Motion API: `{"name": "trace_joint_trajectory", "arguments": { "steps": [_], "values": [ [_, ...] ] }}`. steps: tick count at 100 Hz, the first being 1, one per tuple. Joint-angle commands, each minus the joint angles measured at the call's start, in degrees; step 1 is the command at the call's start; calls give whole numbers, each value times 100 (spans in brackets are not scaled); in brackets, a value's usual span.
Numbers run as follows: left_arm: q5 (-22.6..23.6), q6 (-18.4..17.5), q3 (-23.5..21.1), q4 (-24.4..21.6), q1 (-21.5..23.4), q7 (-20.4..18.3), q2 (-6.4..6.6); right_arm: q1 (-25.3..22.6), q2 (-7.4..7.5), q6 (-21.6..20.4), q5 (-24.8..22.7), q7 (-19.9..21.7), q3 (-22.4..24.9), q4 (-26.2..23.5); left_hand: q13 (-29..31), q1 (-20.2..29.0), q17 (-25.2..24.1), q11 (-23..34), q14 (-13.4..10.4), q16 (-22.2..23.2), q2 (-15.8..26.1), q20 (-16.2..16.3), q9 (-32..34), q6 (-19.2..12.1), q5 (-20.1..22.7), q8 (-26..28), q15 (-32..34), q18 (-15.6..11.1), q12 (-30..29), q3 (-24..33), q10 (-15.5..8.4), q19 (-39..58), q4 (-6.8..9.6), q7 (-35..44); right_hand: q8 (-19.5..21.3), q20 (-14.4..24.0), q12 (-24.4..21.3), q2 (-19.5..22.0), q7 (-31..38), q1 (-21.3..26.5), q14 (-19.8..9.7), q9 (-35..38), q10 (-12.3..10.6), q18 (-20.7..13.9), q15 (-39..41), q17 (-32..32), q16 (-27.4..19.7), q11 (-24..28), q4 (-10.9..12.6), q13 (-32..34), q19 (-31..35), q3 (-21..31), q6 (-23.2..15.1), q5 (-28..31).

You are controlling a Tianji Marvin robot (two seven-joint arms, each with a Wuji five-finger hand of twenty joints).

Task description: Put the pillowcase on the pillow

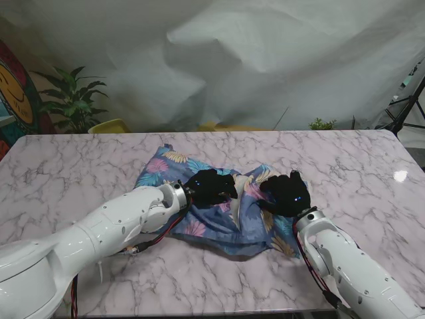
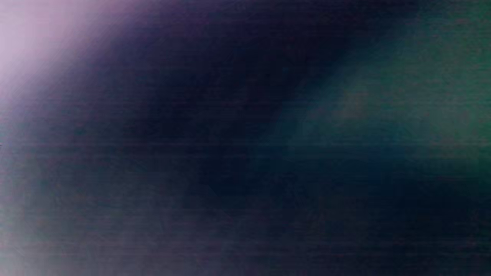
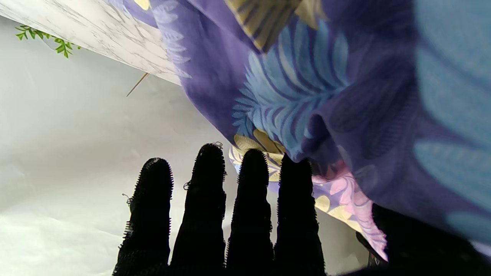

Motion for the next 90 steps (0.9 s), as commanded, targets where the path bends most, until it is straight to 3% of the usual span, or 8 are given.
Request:
{"name": "trace_joint_trajectory", "arguments": {
  "steps": [1,5,12,21,27,37,65,90],
  "values": [
    [-25,-17,-93,64,46,-29,-15,-17,-19,-23,7,25,2,-11,301,254,195,160,-382,180,-170,99,178,217,375,638,543,-180,214,-153,84,268,-125,1599,-11,-68,-8,-19,-34,-146,80,-105,-39,91,-89,-48,-43,57,-169,21,-100,127,25,-180],
    [1,82,-121,12,64,-9,5,-13,-18,-24,10,30,-5,-8,399,230,389,-71,-387,147,-155,103,538,251,307,679,573,-200,-30,-81,96,330,-176,1845,-11,-69,-9,-12,-39,-152,70,-107,-44,91,-91,-48,-42,55,-171,22,-102,124,35,-188],
    [-57,105,-244,46,143,90,-34,-1,-11,-31,2,95,-26,-10,968,249,913,-1248,-235,-142,-149,177,1929,500,127,689,677,-112,-455,252,292,641,-348,2173,-15,-75,-13,4,-55,-167,68,-133,-33,85,-107,-74,-45,44,-174,-8,-115,110,42,-209],
    [-74,179,-245,385,181,896,-256,39,-12,-48,27,120,-84,20,1655,34,1506,-1181,-262,-549,-406,83,2868,657,67,798,697,-82,-696,1040,640,783,-600,2519,-13,-78,-12,8,-59,-165,54,-136,-39,87,-111,-85,-43,46,-175,-19,-120,91,28,-205],
    [-132,154,-287,616,212,1368,-419,78,-14,-59,44,115,-142,45,1791,-34,1621,-972,-224,-557,-490,62,2951,673,37,844,697,-48,-735,1359,684,770,-755,2639,-9,-78,-11,6,-55,-159,52,-123,-37,84,-105,-83,-39,50,-175,-4,-118,78,29,-186],
    [-183,107,-389,757,246,1884,-580,127,-7,-101,41,180,-217,33,1880,-34,1676,-859,-205,-542,-498,76,2980,690,40,841,720,-30,-737,1464,703,796,-797,2644,-9,-81,-16,11,-66,-163,40,-128,-42,73,-113,-94,-40,39,-175,-23,-124,56,22,-199],
    [-321,-590,-734,889,366,2637,-839,278,-5,-111,33,218,-447,45,1876,-102,1639,-640,-194,-513,-569,104,2950,609,68,928,676,-34,-882,1709,631,730,-933,2707,4,-86,-14,-36,-63,-159,12,-117,-22,62,-111,-110,-37,45,-174,-26,-132,22,32,-175],
    [-376,-1009,-1222,544,552,2612,-729,398,52,-113,-100,500,-629,35,1902,-139,1644,-627,-206,-521,-579,119,2974,594,50,1122,650,-48,-885,1801,592,712,-990,2749,21,-97,-17,-247,-60,-190,37,-92,14,70,-123,-136,-35,41,-183,-32,-152,73,45,-143]
  ]
}}
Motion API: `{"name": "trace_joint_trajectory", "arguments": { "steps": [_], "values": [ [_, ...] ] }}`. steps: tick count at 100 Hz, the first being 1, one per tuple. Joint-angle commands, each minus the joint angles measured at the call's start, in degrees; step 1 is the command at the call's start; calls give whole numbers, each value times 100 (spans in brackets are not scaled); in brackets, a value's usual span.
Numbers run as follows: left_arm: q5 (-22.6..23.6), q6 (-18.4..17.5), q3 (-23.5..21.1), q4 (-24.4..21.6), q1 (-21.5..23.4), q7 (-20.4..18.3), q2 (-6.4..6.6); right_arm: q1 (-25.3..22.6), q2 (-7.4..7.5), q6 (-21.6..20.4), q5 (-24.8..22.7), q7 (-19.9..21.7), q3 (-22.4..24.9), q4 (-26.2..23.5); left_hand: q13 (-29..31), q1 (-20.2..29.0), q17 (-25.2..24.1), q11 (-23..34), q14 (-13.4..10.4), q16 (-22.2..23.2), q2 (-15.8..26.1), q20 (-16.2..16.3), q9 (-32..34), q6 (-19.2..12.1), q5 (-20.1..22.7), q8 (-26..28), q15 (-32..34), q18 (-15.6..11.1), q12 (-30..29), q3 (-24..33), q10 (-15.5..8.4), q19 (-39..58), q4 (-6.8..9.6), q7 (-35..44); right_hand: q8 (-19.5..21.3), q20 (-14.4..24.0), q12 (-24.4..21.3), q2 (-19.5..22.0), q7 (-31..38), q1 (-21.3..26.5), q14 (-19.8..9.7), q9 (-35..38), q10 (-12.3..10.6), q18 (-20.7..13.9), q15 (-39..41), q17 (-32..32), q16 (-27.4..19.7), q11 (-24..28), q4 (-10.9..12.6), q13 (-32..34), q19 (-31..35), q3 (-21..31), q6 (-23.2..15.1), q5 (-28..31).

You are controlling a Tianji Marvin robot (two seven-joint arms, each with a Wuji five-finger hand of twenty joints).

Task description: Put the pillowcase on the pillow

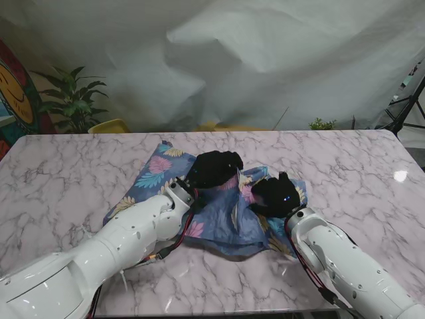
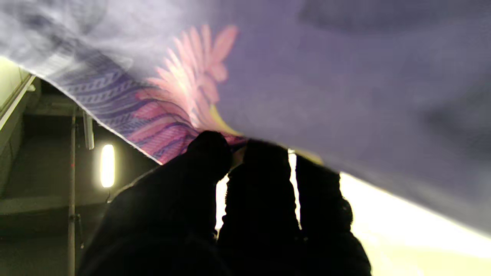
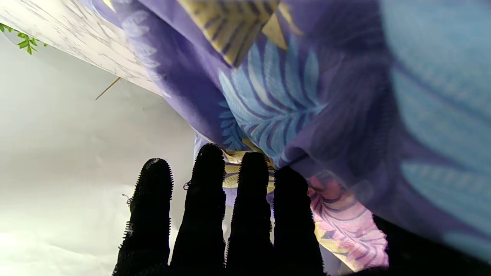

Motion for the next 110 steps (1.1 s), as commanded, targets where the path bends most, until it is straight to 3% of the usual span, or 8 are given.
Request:
{"name": "trace_joint_trajectory", "arguments": {
  "steps": [1,27,39,53,64,78,94,110],
  "values": [
    [-51,-119,-33,-157,0,-132,34,7,-10,-18,-16,22,-41,-6,89,-109,11,148,-90,-8,66,56,128,-79,52,256,133,19,-43,244,-35,135,-205,528,16,-87,-17,-212,-77,-143,35,-91,13,71,-123,-131,-34,41,-182,-30,-101,-4,-221,-135],
    [-600,-341,34,410,-62,-458,-321,169,-25,35,43,122,-267,28,54,82,8,27,-66,-61,270,77,108,92,-79,515,-10,53,-18,-95,56,69,-130,409,29,-96,-17,-251,-90,-207,21,-85,21,50,-134,-151,-28,39,-203,-33,-117,97,-217,-113],
    [-884,-585,359,937,-243,-997,-544,169,-31,34,45,93,-291,-1,-186,673,-201,-462,66,-326,561,144,49,-6,-220,144,-419,191,3,-1089,74,-99,268,285,38,-95,-13,-245,-81,-208,-22,-44,21,38,-123,-145,-20,53,-207,-3,-112,119,-224,-84],
    [-1091,-939,616,1287,-356,-1684,-628,61,-24,10,-23,70,-174,-112,-1028,1457,-1218,-2250,766,-1494,1152,-234,-81,232,-537,-614,-2724,467,-898,-2486,-136,-1153,775,-1635,50,-94,-8,-224,-62,-203,-74,15,25,24,-110,-135,-11,67,-211,29,-108,143,-232,-34],
    [-1220,-989,677,1162,-379,-2453,-485,-13,-20,3,-70,57,-85,-183,-1876,906,-2028,-1802,1148,-2601,1945,-786,-1143,390,-940,-863,-4010,543,-2846,-3688,-114,-2033,912,-2807,57,-93,-6,-223,-54,-208,-80,39,19,22,-101,-129,-4,72,-215,49,-104,155,-239,-15],
    [-1428,-679,754,589,-424,-3661,-76,-137,-20,28,-139,59,74,-313,-3434,-393,-3082,-2511,1598,-3300,2578,-1341,-2542,658,-1818,-1276,-4940,710,-3326,-3766,265,-3345,924,-4367,63,-93,-6,-200,-50,-214,-84,61,25,18,-101,-130,-1,72,-218,55,-105,160,-239,1],
    [-1335,-346,880,404,-458,-3841,76,-407,-13,69,-304,56,410,-593,-4872,-1085,-3643,-3696,1758,-3733,2904,-1900,-3600,857,-1945,-1657,-5272,625,-3771,-3790,673,-4720,934,-6513,71,-93,-4,-163,-43,-212,-72,100,36,19,-99,-117,2,76,-219,72,-102,146,-245,32],
    [-1048,-72,685,85,-340,-3382,205,-766,-18,133,-509,-83,814,-946,-5052,-1157,-3635,-4337,1541,-3970,3048,-2011,-3903,874,-1985,-1466,-5946,415,-3421,-3794,349,-5746,942,-7057,76,-90,-7,-144,-41,-204,-75,140,41,20,-98,-94,5,70,-218,98,-94,120,-256,68]
  ]
}}
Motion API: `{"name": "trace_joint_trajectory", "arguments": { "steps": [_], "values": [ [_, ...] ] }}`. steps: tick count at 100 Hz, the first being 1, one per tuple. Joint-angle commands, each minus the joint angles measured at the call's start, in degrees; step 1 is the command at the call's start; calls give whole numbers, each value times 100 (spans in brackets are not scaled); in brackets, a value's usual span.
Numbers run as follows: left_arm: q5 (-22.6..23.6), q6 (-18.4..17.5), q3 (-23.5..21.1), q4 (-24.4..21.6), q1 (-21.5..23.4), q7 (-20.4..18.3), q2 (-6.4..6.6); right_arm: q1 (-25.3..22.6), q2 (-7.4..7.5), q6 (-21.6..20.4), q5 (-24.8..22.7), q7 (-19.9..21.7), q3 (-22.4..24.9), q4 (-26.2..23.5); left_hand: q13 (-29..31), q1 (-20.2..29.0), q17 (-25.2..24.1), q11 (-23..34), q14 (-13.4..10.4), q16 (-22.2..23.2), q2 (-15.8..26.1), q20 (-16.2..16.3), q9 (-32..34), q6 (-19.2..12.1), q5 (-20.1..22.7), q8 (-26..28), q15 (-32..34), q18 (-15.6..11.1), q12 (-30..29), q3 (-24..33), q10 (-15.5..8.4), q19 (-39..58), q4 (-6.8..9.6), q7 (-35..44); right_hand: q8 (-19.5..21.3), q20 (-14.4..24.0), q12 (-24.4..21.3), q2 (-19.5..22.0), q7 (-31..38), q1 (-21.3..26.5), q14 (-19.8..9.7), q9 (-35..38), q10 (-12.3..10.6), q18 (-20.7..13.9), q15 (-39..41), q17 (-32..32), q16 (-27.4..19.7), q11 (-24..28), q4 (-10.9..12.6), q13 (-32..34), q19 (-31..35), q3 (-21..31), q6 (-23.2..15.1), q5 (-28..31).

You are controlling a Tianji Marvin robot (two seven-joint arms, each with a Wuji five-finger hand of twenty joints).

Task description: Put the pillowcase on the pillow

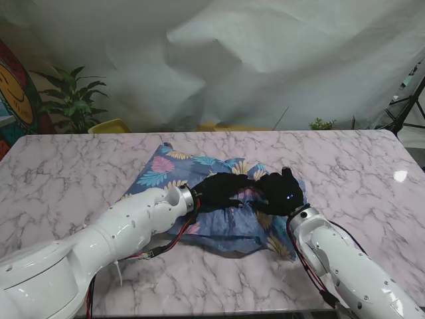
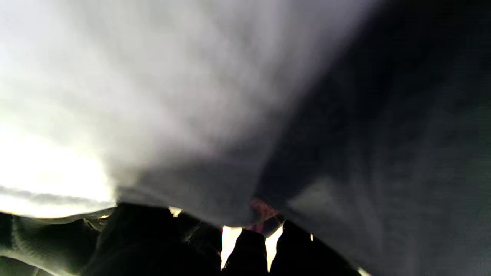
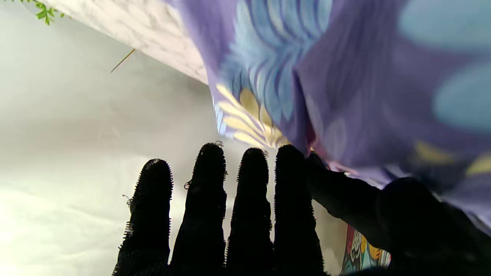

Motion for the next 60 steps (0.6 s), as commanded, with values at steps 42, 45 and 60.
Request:
{"name": "trace_joint_trajectory", "arguments": {
  "steps": [42,45,60],
  "values": [
    [1265,1479,-1976,-2846,1257,798,1054,-866,-39,245,-270,-775,913,-583,-257,-114,3,5,-268,69,290,234,-87,-132,70,453,-422,-171,421,-212,-715,-306,157,236,69,-35,-24,17,0,-227,-69,127,29,46,-109,12,16,20,-103,106,-57,81,-202,-90],
    [1325,1573,-2113,-2993,1348,715,1117,-903,-41,234,-266,-817,953,-584,-249,-119,3,176,-272,42,301,221,-23,-141,84,464,-395,-169,467,-213,-700,-287,159,328,68,-35,-25,28,-1,-232,-74,124,34,43,-111,13,16,16,-103,106,-57,76,-206,-85],
    [1553,1920,-2713,-3483,1782,153,1382,-1071,-42,242,-268,-1074,1114,-530,-284,-197,-38,214,-234,-87,399,107,2,-187,155,453,-436,-142,131,-228,-655,-379,157,898,52,-44,-35,150,-45,-329,-95,53,31,43,-149,-19,1,-20,-115,15,-80,-10,-202,-150]
  ]
}}
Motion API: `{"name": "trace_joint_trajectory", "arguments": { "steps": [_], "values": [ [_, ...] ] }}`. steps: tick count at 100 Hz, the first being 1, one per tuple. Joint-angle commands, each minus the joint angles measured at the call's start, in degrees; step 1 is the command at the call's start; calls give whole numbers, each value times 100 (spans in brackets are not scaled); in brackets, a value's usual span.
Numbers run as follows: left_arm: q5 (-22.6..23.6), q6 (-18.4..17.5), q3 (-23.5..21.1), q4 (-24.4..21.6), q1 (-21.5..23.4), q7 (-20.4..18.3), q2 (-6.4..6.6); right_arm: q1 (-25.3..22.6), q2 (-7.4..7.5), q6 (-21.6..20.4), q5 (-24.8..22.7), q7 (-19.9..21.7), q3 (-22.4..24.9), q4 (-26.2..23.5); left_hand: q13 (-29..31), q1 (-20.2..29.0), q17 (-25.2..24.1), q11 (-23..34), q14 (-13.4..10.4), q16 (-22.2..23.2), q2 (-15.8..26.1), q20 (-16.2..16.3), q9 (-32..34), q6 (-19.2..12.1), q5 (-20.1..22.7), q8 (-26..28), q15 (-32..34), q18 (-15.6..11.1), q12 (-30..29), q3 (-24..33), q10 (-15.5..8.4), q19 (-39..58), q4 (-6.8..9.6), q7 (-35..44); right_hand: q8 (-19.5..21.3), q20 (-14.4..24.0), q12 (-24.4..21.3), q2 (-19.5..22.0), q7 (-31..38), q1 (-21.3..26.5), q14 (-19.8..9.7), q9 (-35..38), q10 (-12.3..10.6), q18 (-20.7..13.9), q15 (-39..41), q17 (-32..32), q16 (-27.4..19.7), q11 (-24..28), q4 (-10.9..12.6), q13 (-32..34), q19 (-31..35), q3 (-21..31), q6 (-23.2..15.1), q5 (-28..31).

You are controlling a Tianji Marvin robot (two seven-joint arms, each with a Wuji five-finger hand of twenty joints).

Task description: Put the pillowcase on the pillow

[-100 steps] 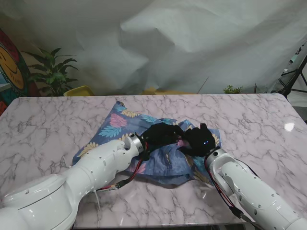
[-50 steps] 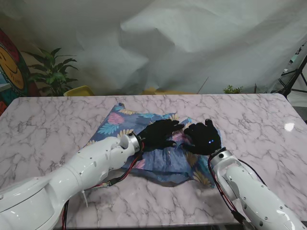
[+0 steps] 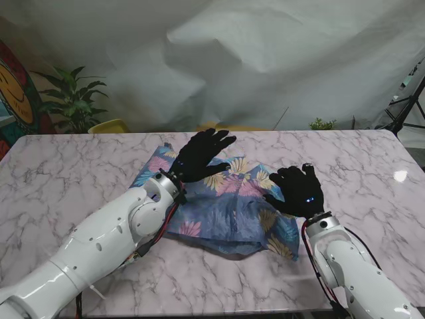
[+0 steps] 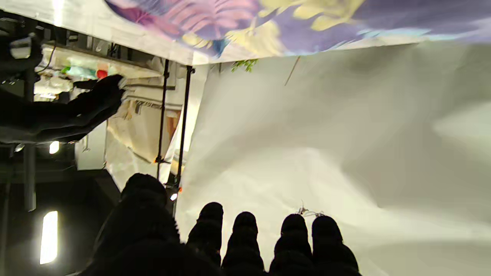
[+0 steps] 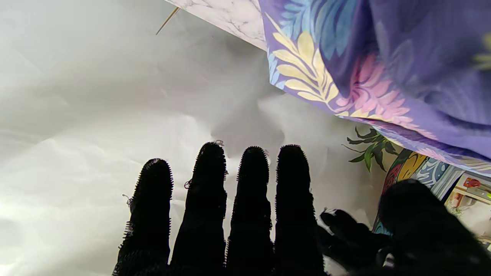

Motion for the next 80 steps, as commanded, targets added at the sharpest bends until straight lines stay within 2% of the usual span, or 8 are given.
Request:
{"name": "trace_joint_trajectory", "arguments": {
  "steps": [1,18,29,36,42,50,63,80],
  "values": [
    [54,184,-151,-35,168,-176,220,-116,28,26,-19,-165,46,78,-137,-151,-29,14,-51,-86,348,-66,1,-88,-17,14,-34,-94,-151,-147,-65,-148,121,225,48,-45,-37,176,-39,-283,-81,-40,36,43,-156,-47,-3,-62,-116,-26,-85,-18,-122,-162],
    [308,802,-846,-559,855,-569,403,-116,15,-443,226,-1051,149,518,-247,-409,-90,-158,20,-127,524,-114,-81,-25,-118,-173,-292,-47,-276,-168,57,-619,133,264,-153,-166,-57,694,-249,-324,-207,-560,23,-298,-203,-320,-101,-125,-93,-522,-353,-772,13,-566],
    [469,1227,-1268,-958,1337,-784,478,40,-6,-814,465,-1625,109,981,-328,-564,-121,-484,34,-88,599,71,-247,24,-183,-372,-479,-45,-300,-167,91,-1062,145,-88,-294,-293,-71,1008,-274,-207,-449,-899,-99,-634,-219,-591,-108,-131,-49,-897,-611,-1238,-17,-827],
    [563,1579,-1511,-1215,1641,-896,504,121,-33,-964,653,-1728,88,1233,-357,-633,-133,-544,74,-128,589,88,-270,61,-188,-352,-571,-18,-372,-173,155,-1186,152,-169,-356,-395,-95,1202,-298,-185,-538,-1094,-151,-785,-261,-781,-126,-168,-24,-1140,-805,-1494,-32,-978],
    [553,1801,-1676,-1349,1850,-889,497,209,-38,-1114,768,-1806,63,1471,-361,-663,-130,-562,74,-174,593,73,-280,61,-73,-315,-622,-2,-441,-168,156,-1277,155,-188,-382,-496,-111,1304,-293,-159,-641,-1210,-197,-908,-305,-897,-148,-192,-11,-1297,-990,-1644,-59,-1051],
    [593,2060,-1885,-1519,2109,-900,498,322,-56,-1246,935,-1922,10,1781,-363,-656,-99,-574,101,-261,541,20,-296,73,-135,-307,-653,24,-551,-167,190,-1389,157,-349,-442,-651,-144,1438,-356,-128,-714,-1457,-217,-1046,-420,-993,-208,-258,1,-1535,-1255,-1837,-36,-1240],
    [553,2217,-2161,-1679,2444,-897,493,444,-110,-1313,1171,-2268,-94,2188,-376,-680,-98,-601,112,-344,514,-31,-309,91,-133,-295,-691,42,-641,-176,215,-1454,159,-432,-562,-825,-213,1570,-509,-111,-792,-1739,-212,-1170,-568,-1101,-294,-381,11,-1779,-1541,-2043,61,-1488],
    [427,2114,-2367,-1703,2686,-835,481,546,-169,-1112,1318,-2793,-246,2560,-366,-659,-77,-590,103,-393,460,-68,-304,98,24,-261,-679,29,-691,-163,214,-1485,164,-449,-639,-893,-232,1593,-607,-74,-842,-1877,-187,-1241,-652,-1124,-344,-412,21,-1864,-1639,-2117,136,-1595]
  ]
}}
